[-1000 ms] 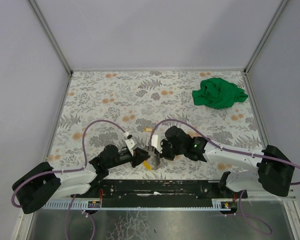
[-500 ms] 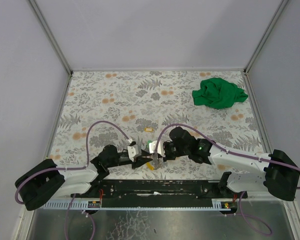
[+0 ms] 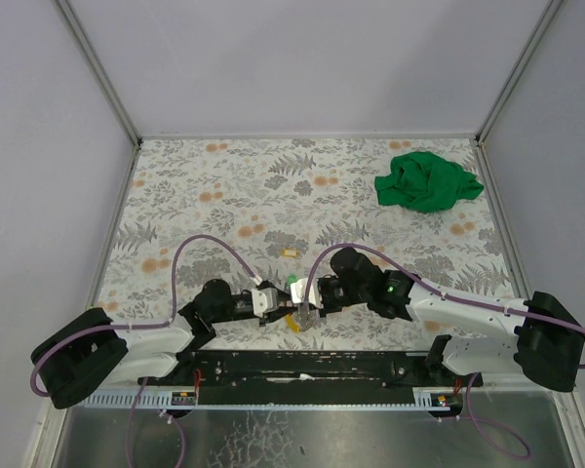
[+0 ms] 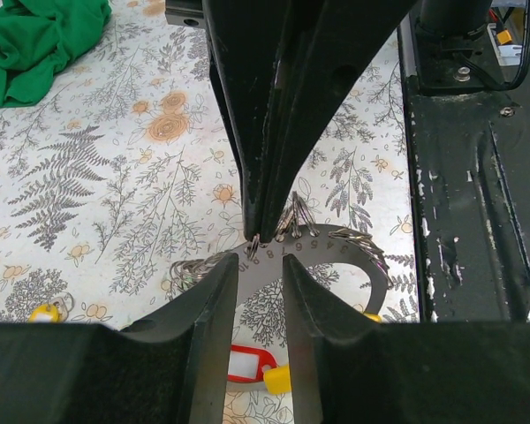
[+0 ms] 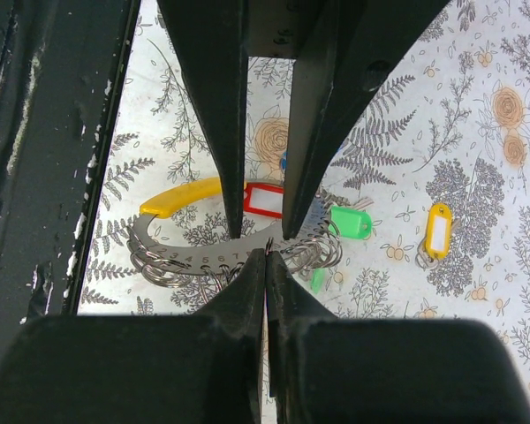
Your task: Put the keys on the keyring
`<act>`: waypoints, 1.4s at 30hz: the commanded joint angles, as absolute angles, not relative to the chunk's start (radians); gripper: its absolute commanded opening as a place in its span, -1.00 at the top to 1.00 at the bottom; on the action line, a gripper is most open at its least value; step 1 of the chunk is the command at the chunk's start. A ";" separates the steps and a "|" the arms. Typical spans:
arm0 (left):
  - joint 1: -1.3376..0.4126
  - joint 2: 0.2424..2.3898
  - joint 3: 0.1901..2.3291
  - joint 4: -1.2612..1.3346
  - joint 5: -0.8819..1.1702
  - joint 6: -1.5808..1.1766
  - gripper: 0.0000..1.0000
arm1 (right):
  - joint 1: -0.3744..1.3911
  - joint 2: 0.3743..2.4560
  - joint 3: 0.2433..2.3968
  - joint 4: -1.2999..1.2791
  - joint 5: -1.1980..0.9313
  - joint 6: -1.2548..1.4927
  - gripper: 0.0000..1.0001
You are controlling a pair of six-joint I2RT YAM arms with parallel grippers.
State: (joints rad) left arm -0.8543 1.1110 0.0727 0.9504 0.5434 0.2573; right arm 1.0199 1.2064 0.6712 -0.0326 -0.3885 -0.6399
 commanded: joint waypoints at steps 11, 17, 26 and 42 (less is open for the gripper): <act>-0.849 1.139 0.107 1.026 0.555 0.285 0.59 | 1.016 1.195 0.701 0.025 -0.453 -0.647 1.00; -0.849 1.160 0.115 1.030 0.562 0.272 0.63 | 1.016 1.202 0.705 0.042 -0.460 -0.632 1.00; -0.854 1.160 0.113 1.044 0.548 0.259 0.66 | 1.016 1.230 0.715 0.076 -0.491 -0.597 1.00; -0.855 1.081 0.084 0.984 0.440 0.204 1.00 | 1.015 1.226 0.735 0.082 -0.449 -0.523 0.82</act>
State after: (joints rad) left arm -0.8543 1.1278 0.0860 0.9283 0.5110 0.2394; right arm 1.0122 1.2427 0.6872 0.0200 -0.4381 -0.5732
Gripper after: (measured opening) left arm 0.010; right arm 0.033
